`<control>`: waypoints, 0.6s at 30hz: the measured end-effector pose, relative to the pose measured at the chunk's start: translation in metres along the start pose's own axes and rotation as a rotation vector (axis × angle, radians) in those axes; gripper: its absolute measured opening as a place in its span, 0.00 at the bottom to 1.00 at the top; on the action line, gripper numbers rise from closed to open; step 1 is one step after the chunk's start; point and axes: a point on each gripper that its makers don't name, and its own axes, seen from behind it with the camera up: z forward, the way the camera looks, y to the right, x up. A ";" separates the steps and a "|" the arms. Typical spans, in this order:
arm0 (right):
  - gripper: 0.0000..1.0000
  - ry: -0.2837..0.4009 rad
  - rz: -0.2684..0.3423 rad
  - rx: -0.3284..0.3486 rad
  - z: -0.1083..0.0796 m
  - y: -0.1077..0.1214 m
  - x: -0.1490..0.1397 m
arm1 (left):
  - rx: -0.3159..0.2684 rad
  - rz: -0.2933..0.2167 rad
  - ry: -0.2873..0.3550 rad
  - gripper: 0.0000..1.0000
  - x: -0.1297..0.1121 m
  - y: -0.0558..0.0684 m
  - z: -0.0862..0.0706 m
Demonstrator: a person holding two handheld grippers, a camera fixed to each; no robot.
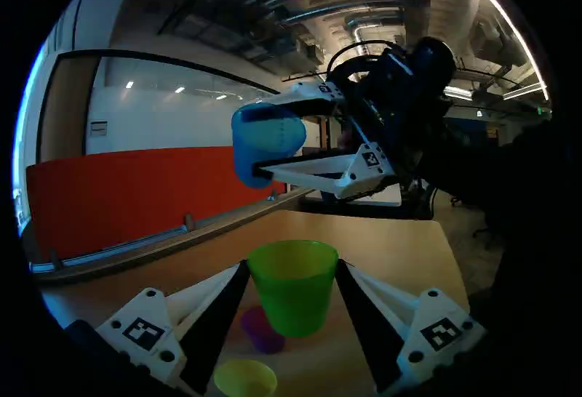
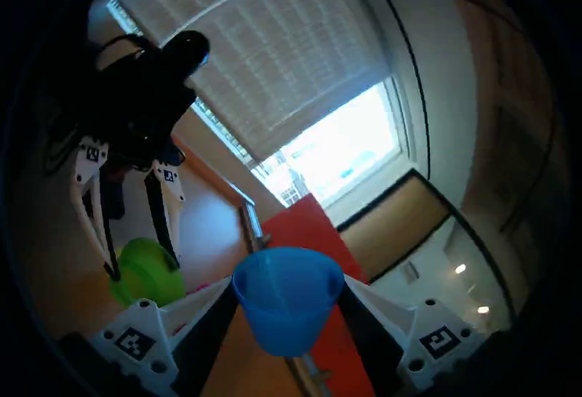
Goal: Pour water
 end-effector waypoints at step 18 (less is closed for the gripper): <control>0.90 0.014 0.662 0.049 -0.017 -0.012 -0.022 | 0.002 0.006 -0.019 0.86 0.001 0.000 -0.002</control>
